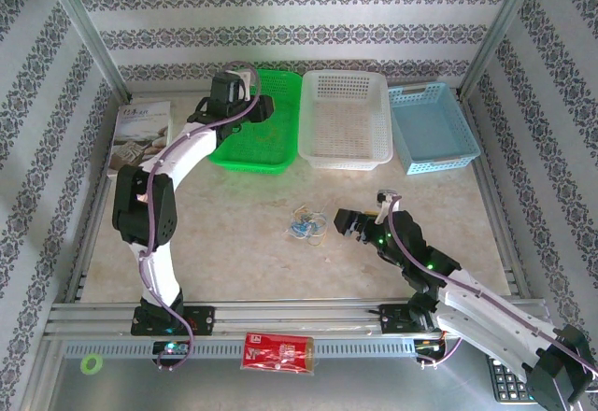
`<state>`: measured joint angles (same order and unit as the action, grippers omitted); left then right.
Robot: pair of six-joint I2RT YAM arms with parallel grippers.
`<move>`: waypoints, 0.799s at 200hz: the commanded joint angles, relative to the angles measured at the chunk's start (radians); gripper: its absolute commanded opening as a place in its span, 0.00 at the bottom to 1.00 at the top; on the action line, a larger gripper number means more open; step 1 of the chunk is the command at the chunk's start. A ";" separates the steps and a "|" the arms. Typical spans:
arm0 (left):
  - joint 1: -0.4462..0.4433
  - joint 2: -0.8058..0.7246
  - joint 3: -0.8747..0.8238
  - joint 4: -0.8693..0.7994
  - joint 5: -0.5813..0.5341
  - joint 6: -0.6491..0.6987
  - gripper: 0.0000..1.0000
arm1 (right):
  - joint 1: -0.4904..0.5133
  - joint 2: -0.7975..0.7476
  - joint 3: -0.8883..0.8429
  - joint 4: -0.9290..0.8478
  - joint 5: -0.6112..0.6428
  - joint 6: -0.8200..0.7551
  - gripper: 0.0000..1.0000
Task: Untangle the cables
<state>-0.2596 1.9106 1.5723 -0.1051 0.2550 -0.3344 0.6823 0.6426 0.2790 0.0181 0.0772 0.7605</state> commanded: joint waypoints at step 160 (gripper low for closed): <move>-0.060 -0.707 -0.710 0.236 0.261 -0.309 1.00 | -0.022 0.243 0.141 0.054 -0.195 0.031 0.56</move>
<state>-0.2718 1.3045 0.9630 0.0277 0.5201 -0.5598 0.6632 0.8581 0.3916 0.0174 -0.0937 0.7624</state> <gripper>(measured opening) 0.999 0.583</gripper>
